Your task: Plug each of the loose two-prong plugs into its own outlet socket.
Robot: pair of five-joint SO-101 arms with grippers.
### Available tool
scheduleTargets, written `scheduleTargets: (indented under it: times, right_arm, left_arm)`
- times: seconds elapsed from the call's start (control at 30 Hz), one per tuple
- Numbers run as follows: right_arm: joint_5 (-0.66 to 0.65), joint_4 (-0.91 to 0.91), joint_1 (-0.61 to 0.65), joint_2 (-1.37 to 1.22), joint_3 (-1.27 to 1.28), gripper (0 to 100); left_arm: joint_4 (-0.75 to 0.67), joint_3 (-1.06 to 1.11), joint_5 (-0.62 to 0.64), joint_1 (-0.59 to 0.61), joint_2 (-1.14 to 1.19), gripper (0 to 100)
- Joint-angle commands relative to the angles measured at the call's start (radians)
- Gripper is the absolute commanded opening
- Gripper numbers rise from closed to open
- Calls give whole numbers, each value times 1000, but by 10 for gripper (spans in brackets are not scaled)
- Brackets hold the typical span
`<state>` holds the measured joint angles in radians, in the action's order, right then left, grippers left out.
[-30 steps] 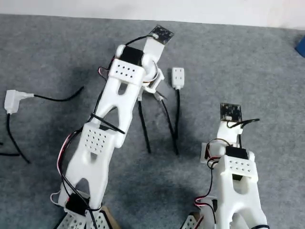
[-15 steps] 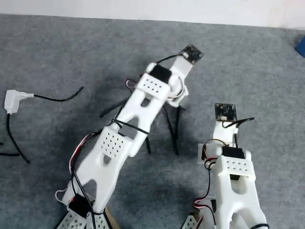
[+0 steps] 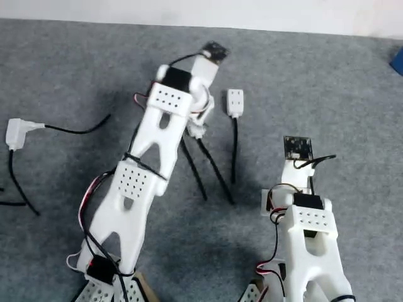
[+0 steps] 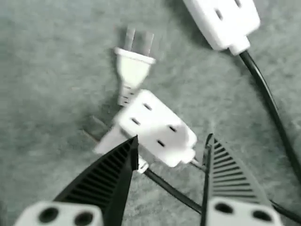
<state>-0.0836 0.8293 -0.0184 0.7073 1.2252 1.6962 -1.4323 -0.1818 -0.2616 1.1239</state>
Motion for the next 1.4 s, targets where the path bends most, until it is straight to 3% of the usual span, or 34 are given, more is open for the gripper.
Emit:
scheduleTargets:
  times: [0.0, 0.3, 0.5, 0.63, 1.2, 1.27, 1.37]
  right_arm:
    - [-2, -22, 10, 2, -4, 397]
    - [-2, -22, 10, 2, -4, 397]
    - [-2, -22, 10, 2, -4, 397]
    - [-2, -22, 10, 2, -4, 397]
    - [-2, -22, 10, 2, -2, 397]
    - [-2, -22, 10, 2, -2, 397]
    - [-2, -22, 10, 2, -2, 397]
  left_arm:
    - [41, -163, 14, -4, -19, 222]
    - [37, -142, 101, 16, 1, 313]
    - [55, -136, 425, 36, 31, 277]
    - [63, -136, 534, 33, 64, 277]
    - [46, -143, 549, 27, 251, 277]
    - [35, -145, 529, 30, 251, 246]
    - [37, -166, 477, 30, 251, 107]
